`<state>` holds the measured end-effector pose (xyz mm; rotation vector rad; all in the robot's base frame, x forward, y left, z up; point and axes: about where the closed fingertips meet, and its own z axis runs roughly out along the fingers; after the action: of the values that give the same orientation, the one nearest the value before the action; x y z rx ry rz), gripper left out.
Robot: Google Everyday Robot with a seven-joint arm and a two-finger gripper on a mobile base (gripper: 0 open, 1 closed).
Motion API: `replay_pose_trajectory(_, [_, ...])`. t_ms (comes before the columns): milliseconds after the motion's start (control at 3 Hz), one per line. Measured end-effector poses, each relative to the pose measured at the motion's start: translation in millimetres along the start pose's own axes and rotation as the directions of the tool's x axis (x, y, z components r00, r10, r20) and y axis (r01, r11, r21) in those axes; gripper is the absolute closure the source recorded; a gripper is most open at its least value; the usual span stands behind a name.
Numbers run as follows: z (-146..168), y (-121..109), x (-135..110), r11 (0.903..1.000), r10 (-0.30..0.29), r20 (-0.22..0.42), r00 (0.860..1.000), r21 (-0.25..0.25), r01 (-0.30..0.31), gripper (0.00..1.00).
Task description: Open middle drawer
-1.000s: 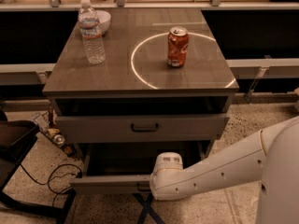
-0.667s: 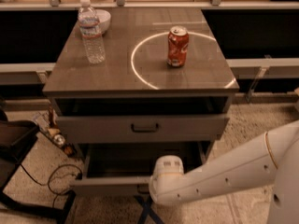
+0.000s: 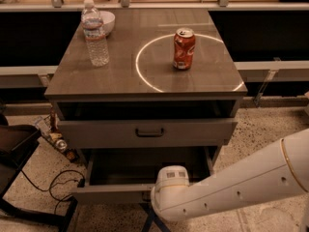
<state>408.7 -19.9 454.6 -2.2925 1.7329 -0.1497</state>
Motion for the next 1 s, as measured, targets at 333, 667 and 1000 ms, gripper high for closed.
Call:
replay_pose_trajectory(333, [-38.7,-5.8,-2.2,0.9994,-0.026,0.023,0.999,0.025,0.025,1.00])
replay_pose_trajectory(667, [-59.4,-11.2,12.0,0.9981,-0.044,0.027,0.999,0.044,0.043,1.00])
replay_pose_trajectory(1000, [-67.9,-32.2,38.9,0.9959,-0.061,-0.008,0.998,0.067,0.061,1.00])
